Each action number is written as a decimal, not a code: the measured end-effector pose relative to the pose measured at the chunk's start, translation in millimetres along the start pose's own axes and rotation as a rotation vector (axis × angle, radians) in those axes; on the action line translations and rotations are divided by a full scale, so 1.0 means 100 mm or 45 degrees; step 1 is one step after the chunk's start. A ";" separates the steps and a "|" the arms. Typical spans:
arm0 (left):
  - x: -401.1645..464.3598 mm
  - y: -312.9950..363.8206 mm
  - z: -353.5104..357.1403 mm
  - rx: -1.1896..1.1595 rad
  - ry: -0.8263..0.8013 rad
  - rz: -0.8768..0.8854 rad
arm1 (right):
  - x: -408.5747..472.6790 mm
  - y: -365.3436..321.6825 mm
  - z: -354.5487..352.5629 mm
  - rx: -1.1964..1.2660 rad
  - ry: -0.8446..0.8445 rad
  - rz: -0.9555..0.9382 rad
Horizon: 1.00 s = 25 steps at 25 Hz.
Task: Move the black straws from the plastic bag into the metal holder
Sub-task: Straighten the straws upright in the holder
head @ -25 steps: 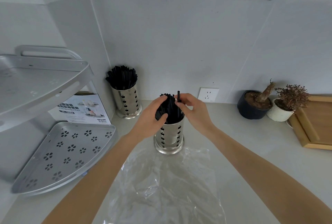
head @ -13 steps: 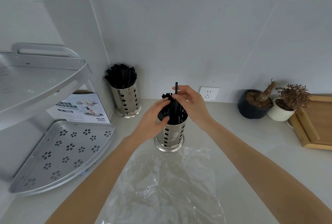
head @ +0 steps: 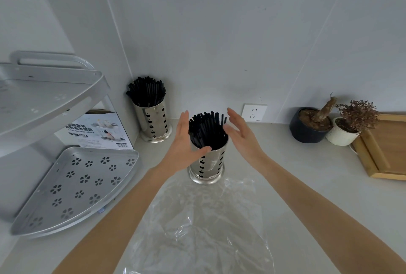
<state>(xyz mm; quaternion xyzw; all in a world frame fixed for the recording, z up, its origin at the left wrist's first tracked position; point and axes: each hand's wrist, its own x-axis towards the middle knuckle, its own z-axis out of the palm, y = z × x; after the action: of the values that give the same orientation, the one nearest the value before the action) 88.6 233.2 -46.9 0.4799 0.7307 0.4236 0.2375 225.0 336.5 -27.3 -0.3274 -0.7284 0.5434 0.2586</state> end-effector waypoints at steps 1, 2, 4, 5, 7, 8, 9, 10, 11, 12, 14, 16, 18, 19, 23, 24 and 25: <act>0.00 -0.04 0.00 -0.034 -0.024 -0.046 | -0.02 0.05 0.01 -0.044 -0.026 0.033; -0.01 -0.08 0.01 -0.067 -0.054 -0.092 | -0.04 0.09 0.02 -0.091 -0.064 0.076; -0.03 -0.15 0.03 -0.135 -0.108 -0.172 | -0.08 0.18 0.04 -0.171 -0.137 0.171; -0.04 -0.18 0.05 -0.160 -0.126 -0.194 | -0.10 0.22 0.05 -0.205 -0.161 0.203; -0.06 -0.21 0.07 -0.175 -0.140 -0.182 | -0.11 0.28 0.09 -0.260 -0.179 0.213; -0.06 -0.21 0.08 -0.173 -0.131 -0.147 | -0.11 0.29 0.11 -0.274 -0.173 0.194; -0.06 -0.20 0.08 -0.165 -0.110 -0.113 | -0.10 0.30 0.12 -0.280 -0.154 0.170; -0.06 -0.19 0.08 -0.155 -0.078 -0.099 | -0.08 0.30 0.13 -0.282 -0.126 0.150; -0.05 -0.18 0.07 -0.148 -0.040 -0.098 | -0.06 0.31 0.15 -0.279 -0.100 0.141; -0.04 -0.19 0.06 -0.145 -0.007 -0.099 | -0.05 0.31 0.16 -0.270 -0.082 0.138; 0.01 -0.20 0.03 -0.145 0.023 -0.095 | 0.02 0.31 0.18 -0.248 -0.069 0.116; 0.08 -0.21 -0.02 -0.141 0.035 -0.103 | 0.12 0.28 0.20 -0.241 -0.072 0.093; 0.19 -0.22 -0.09 -0.124 0.052 -0.101 | 0.25 0.25 0.22 -0.238 -0.073 0.087; 0.25 -0.24 -0.12 -0.111 0.060 -0.106 | 0.33 0.24 0.24 -0.234 -0.076 0.085; 0.51 -0.35 -0.22 -0.132 0.109 -0.162 | 0.64 0.19 0.32 -0.226 -0.082 0.057; 0.58 -0.39 -0.24 -0.141 0.131 -0.177 | 0.72 0.20 0.34 -0.218 -0.085 0.054; 0.63 -0.42 -0.25 -0.145 0.156 -0.184 | 0.78 0.20 0.36 -0.212 -0.086 0.050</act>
<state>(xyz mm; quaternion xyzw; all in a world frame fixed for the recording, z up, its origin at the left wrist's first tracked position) 21.6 272.8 -65.7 0.3849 0.7513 0.4746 0.2493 151.7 377.5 -55.2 -0.3434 -0.7729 0.4966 0.1951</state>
